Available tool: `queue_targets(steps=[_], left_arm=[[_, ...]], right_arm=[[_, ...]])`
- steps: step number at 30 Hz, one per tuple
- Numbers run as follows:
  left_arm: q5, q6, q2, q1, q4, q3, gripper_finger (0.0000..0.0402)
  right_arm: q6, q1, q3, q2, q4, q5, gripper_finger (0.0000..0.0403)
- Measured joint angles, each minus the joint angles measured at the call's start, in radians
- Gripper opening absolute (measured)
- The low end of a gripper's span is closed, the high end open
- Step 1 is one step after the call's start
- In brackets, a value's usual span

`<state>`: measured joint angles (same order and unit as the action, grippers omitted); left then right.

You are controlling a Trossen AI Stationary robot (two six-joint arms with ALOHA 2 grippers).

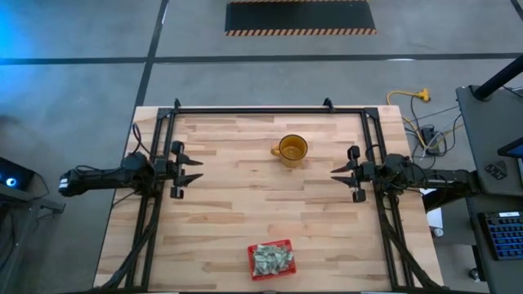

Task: Pick and place Stevia / Truvia into bins
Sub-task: Return to Home Position

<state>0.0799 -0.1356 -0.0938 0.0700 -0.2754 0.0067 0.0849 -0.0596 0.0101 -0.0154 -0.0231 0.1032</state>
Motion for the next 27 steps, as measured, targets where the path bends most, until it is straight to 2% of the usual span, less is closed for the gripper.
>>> queue_targets(steps=[15,27], left_arm=[[0.0,0.0,-0.002,0.0,-0.001,0.0,0.0148],[0.0,0.0,-0.004,0.0,0.001,0.0,0.0148]], right_arm=[[0.0,0.0,0.0,0.0,0.0,0.0,0.0089],[0.001,0.0,0.0,0.0,0.0,0.0,0.0072]])
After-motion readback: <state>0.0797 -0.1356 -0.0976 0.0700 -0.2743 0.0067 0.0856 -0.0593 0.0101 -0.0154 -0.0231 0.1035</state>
